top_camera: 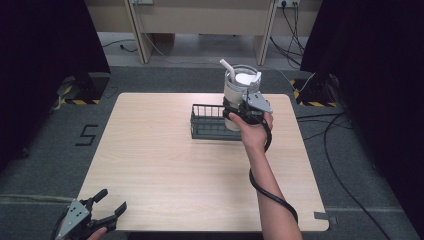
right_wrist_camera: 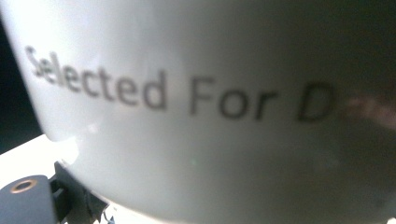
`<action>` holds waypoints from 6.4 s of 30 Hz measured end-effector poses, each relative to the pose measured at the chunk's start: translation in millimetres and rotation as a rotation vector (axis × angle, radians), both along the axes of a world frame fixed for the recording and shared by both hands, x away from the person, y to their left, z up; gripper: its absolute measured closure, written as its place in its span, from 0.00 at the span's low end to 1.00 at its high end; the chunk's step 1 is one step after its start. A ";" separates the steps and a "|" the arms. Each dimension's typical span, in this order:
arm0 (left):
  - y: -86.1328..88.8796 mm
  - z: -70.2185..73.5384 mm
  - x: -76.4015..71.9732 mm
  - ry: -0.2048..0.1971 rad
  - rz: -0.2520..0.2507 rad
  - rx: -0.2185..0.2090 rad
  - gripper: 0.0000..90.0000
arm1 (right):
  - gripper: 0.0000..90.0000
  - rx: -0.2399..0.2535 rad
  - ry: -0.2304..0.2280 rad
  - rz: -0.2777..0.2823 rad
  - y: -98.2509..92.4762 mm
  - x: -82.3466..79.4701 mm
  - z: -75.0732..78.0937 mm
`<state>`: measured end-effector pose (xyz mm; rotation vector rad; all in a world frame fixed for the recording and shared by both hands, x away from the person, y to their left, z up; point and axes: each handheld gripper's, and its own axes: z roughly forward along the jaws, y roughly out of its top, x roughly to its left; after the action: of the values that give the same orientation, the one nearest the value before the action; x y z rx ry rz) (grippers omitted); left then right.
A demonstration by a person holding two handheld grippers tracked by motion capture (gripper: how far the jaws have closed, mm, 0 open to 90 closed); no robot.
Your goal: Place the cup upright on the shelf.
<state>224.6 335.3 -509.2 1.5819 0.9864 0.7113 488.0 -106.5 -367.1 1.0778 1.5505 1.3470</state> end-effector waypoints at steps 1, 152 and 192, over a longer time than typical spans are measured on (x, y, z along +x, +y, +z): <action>0.1 -0.1 0.1 0.001 0.001 -0.001 0.19 | 0.11 0.002 0.001 0.000 0.9 1.9 0.4; -4.1 1.8 -2.0 -0.015 -0.028 0.029 0.19 | 0.04 -0.020 0.114 0.027 -5.7 -26.4 -66.4; -4.5 1.8 -2.0 -0.014 -0.021 0.027 0.19 | 0.07 -0.065 0.124 -0.011 -50.3 -72.9 -71.7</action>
<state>222.6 330.8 -507.4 1.6065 0.9523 0.7224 415.1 -156.8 -438.9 1.1462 1.6644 1.2338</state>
